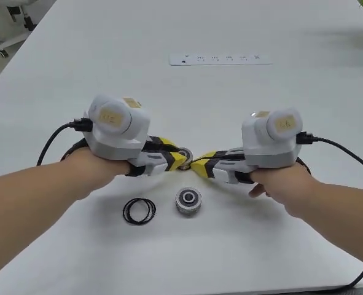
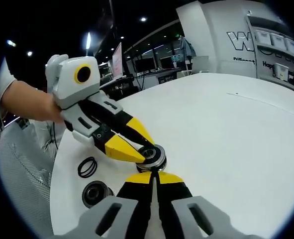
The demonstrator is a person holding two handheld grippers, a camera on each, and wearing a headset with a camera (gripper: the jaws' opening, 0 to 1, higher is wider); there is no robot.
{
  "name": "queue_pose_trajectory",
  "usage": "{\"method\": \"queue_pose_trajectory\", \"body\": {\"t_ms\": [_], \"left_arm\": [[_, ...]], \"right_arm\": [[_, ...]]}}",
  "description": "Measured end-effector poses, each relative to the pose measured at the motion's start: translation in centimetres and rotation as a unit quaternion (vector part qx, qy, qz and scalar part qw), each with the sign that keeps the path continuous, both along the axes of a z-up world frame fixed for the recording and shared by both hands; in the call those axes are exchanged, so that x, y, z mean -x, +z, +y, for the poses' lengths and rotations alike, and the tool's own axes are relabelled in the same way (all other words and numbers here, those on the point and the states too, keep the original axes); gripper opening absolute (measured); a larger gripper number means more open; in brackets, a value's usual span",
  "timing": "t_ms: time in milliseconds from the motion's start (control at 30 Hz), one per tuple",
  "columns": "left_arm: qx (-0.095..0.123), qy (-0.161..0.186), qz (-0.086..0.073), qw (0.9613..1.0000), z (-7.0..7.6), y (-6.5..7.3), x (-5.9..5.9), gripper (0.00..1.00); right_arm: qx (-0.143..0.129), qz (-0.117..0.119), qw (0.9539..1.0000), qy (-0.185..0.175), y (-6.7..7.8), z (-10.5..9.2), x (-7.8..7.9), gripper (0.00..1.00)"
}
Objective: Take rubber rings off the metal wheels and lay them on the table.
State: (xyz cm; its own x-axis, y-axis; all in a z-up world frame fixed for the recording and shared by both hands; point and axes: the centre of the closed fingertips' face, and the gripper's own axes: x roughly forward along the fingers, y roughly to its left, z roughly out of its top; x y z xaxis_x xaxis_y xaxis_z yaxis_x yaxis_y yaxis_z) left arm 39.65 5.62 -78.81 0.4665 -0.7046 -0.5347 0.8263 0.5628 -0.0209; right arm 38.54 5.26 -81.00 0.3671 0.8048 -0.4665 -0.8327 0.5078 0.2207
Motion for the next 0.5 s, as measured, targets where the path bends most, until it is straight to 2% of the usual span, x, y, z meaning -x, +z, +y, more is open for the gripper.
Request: {"method": "queue_pose_trajectory", "body": {"t_ms": [167,267,300,400,433,500], "left_arm": [[0.002,0.011,0.0,0.9999,-0.01,-0.03,-0.12,0.14],[-0.008,0.003,-0.014,0.9999,0.04,-0.17,-0.1,0.13],[-0.008,0.003,-0.013,0.9999,0.04,-0.18,-0.13,0.13],[-0.012,-0.001,-0.015,0.9998,0.04,-0.17,-0.09,0.13],[-0.013,-0.003,-0.016,0.9998,0.0,-0.17,0.0,0.13],[-0.015,-0.006,-0.016,0.9997,-0.05,-0.15,0.2,0.12]], "right_arm": [[-0.008,0.01,0.9999,-0.009,0.03,0.01,0.12,0.0],[-0.02,0.022,0.9994,-0.018,0.04,-0.1,0.14,0.0],[-0.023,0.025,0.9992,-0.02,0.03,-0.25,0.07,0.0],[-0.043,0.046,0.9973,-0.036,0.23,-0.29,0.15,0.0],[-0.056,0.059,0.9954,-0.051,0.26,-0.45,-0.14,0.0],[-0.056,0.057,0.9954,-0.053,0.27,-0.64,-0.18,0.0]]}}
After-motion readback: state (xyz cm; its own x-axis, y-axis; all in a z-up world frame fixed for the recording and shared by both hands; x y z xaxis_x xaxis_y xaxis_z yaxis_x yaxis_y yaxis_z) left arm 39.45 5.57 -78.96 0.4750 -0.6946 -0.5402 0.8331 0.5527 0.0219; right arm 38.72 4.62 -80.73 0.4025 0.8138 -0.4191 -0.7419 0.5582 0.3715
